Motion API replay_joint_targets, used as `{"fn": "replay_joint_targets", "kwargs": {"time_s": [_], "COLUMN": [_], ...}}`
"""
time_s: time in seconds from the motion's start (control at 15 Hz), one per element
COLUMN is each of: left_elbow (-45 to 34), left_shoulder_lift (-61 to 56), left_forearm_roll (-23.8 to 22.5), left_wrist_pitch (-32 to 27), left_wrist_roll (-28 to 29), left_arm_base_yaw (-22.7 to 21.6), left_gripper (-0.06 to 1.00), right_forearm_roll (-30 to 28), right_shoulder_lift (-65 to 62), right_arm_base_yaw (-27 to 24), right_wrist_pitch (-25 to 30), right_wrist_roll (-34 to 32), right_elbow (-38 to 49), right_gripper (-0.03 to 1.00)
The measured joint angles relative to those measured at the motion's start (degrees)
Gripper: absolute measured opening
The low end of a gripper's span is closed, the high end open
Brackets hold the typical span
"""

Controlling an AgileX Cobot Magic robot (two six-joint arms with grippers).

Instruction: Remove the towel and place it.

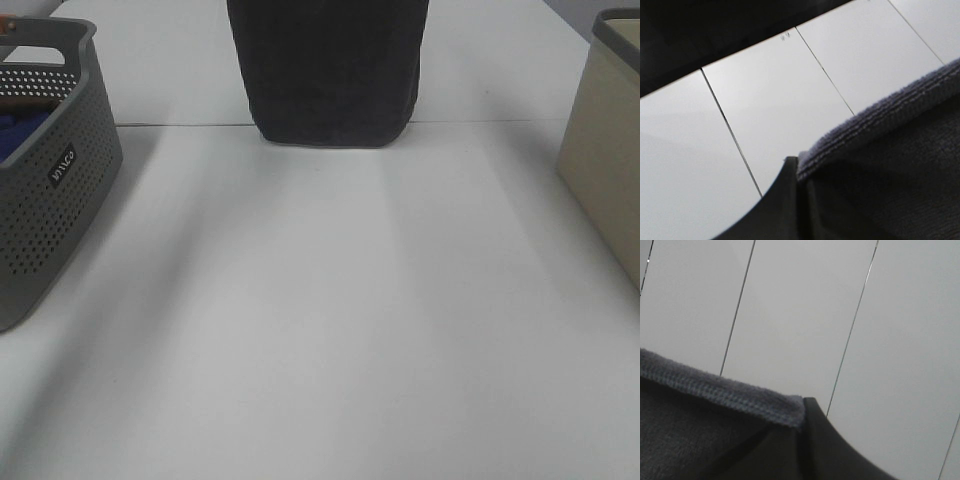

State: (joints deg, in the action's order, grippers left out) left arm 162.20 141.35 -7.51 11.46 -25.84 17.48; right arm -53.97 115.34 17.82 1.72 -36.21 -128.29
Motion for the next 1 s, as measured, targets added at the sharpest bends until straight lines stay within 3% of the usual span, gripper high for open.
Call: {"fn": "replay_joint_targets", "kwargs": {"time_s": [0.07, 0.2, 0.27, 0.33, 0.4, 0.53, 0.6, 0.8, 1.0], "left_elbow": [0.11, 0.11, 0.11, 0.11, 0.11, 0.17, 0.34, 0.46, -0.57], "left_shoulder_lift": [0.0, 0.06, 0.11, -0.29, -1.26, -3.72, -4.93, -5.5, -5.9], "left_forearm_roll": [0.0, 1.83, 3.09, 3.15, 3.15, 4.7, 5.79, 9.51, 10.14], "left_wrist_pitch": [-5.5, -22.4, -38.73, -46.87, -56.44, -73.97, -78.72, -80.96, -81.13], "left_wrist_roll": [0.0, 0.0, 0.0, 0.0, 0.0, 0.0, 0.8, 7.96, 12.72], "left_arm_base_yaw": [0.23, 1.89, 3.84, 4.81, 5.56, 6.02, 6.02, 5.96, 5.96], "left_gripper": [0.0, 0.0, 0.0, 0.0, 0.0, 0.0, 0.0, 0.0, 0.0], "right_forearm_roll": [1.89, 7.68, 20.63, 29.34, 36.78, 46.18, 48.19, 50.53, 51.11], "right_shoulder_lift": [0.06, 0.46, 0.63, 0.46, 0.11, -0.86, -1.49, -3.55, -3.95], "right_arm_base_yaw": [0.0, 0.0, -0.06, -0.11, -0.11, -0.06, -0.06, -0.06, -0.06], "right_wrist_pitch": [2.52, 11.63, 24.35, 31.0, 37.36, 49.56, 54.37, 65.6, 68.01], "right_wrist_roll": [0.0, 1.09, 10.43, 17.82, 24.35, 33.69, 35.92, 39.02, 39.59], "right_elbow": [0.69, 1.72, 1.72, 1.72, 1.72, 1.72, 1.72, 1.72, 1.72], "right_gripper": [0.01, 0.01, 0.01, 0.01, 0.01, 0.01, 0.01, 0.01, 0.01]}}
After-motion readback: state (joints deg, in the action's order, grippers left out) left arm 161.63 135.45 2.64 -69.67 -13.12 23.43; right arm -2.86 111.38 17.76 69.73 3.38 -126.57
